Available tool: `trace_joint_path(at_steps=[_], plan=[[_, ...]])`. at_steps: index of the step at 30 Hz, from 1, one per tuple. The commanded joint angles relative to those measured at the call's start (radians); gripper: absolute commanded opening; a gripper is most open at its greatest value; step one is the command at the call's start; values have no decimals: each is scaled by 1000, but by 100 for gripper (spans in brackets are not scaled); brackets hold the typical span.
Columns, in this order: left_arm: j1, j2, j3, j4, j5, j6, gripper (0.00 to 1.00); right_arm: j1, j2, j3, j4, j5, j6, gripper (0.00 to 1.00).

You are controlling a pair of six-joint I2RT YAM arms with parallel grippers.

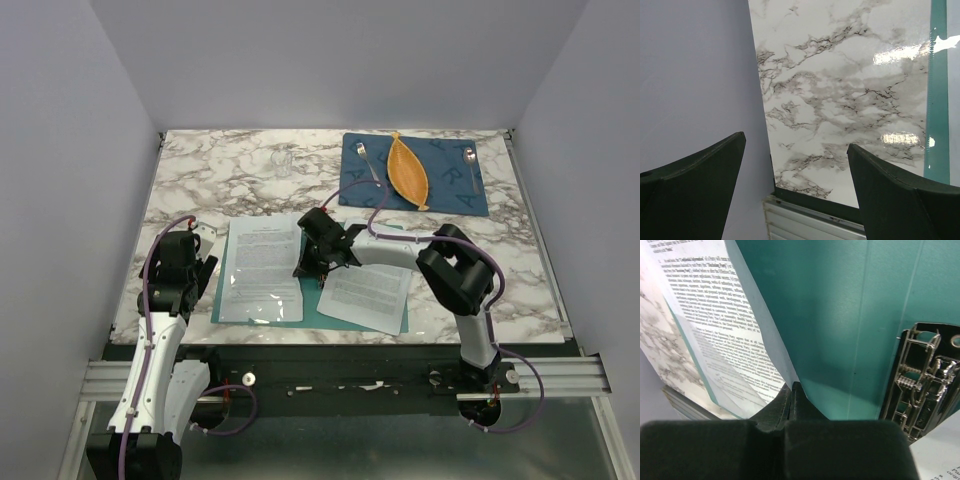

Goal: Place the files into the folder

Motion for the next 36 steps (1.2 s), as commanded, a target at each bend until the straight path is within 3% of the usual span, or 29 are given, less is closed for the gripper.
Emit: trace_joint_path(at_steps=[1,7,8,9,12,15,21,29,36], plan=[[5,-4,23,-3,-9,13,99,20,-20,-24,-30,7,18,1],[4,17,46,-7,-3,-2,99,38,-14,-2,-54,-30,4,2],[4,22,56,-11,0,-3,99,39,-16,6,-68,-22,1,6],[4,30,62,-15,6,-8,99,39,-19,14,-86,-13,1,19],[4,42,79,-17,18,-13,99,38,-59,14,-149,30,-31,44],[4,62,96,-17,32,-16,99,30,-115,-3,-180,45,-74,54],[4,112,157,-40,79,-33,99,17,-209,-92,-188,78,-138,52],[2,195,279,-84,216,-91,99,0,-163,-117,-177,62,-184,47],[-39,304,263,-35,227,-100,99,-3,-183,-192,-140,36,-193,42]])
